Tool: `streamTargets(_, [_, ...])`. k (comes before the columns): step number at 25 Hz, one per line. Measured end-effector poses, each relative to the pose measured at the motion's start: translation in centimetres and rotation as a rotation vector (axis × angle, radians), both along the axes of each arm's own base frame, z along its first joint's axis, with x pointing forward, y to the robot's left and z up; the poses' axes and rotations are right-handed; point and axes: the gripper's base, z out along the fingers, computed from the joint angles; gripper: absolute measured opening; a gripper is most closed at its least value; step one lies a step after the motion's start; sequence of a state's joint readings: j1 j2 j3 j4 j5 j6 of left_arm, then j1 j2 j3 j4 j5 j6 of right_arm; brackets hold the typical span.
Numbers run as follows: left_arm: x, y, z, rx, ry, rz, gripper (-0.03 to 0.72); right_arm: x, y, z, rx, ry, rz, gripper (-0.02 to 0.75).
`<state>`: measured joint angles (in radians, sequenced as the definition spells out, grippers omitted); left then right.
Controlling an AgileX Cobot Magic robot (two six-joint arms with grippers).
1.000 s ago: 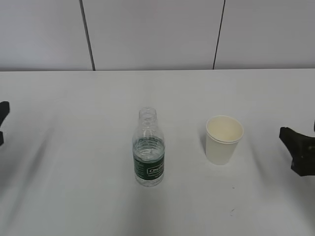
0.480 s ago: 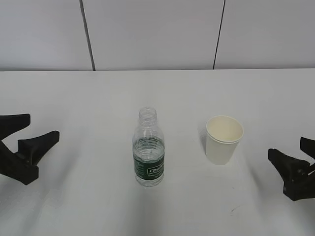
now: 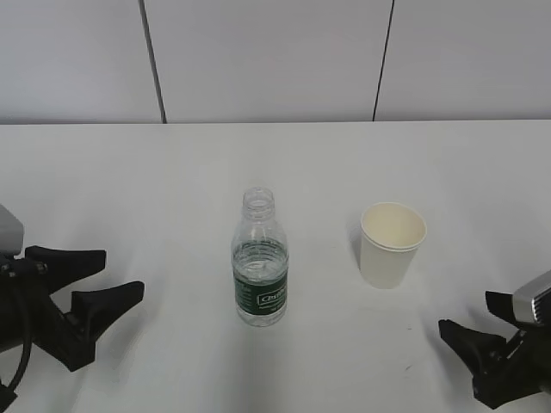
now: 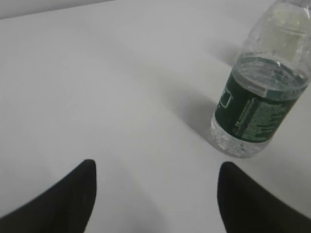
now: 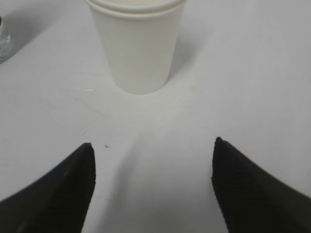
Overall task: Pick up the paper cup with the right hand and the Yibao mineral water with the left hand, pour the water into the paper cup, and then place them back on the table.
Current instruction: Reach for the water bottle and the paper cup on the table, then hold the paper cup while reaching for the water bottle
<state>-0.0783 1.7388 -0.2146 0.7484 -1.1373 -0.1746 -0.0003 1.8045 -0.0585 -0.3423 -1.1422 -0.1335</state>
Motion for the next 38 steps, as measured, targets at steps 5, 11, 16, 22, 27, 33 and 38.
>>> streamTargets(5, [-0.1,-0.1,-0.5,0.004,0.023,-0.014,0.480,0.6,0.2,-0.6,-0.001,0.012,0.025,0.585])
streamTargets(11, [-0.3,-0.3,-0.5,0.007,0.023,-0.051,0.480,1.0,0.4,-0.7,0.002,0.005,0.048,0.585])
streamTargets(16, [-0.1,-0.2,-0.8,0.004,0.034,-0.040,0.480,1.6,0.6,-0.5,0.004,-0.018,0.075,0.599])
streamTargets(22, [0.6,-1.1,-0.9,0.003,0.020,-0.085,0.535,3.0,0.8,-0.2,0.063,-0.038,0.075,0.671])
streamTargets(27, [1.9,-2.6,-0.8,-0.001,-0.015,-0.141,0.543,3.9,1.0,0.1,0.076,-0.066,0.089,0.672])
streamTargets(33, [2.7,-4.5,-1.3,-0.002,-0.023,-0.212,0.544,4.9,1.2,-0.4,0.088,-0.060,0.117,0.671])
streamTargets(38, [3.1,-5.2,-1.0,-0.013,-0.043,-0.217,0.544,5.9,1.4,-2.1,0.093,-0.017,0.138,0.669])
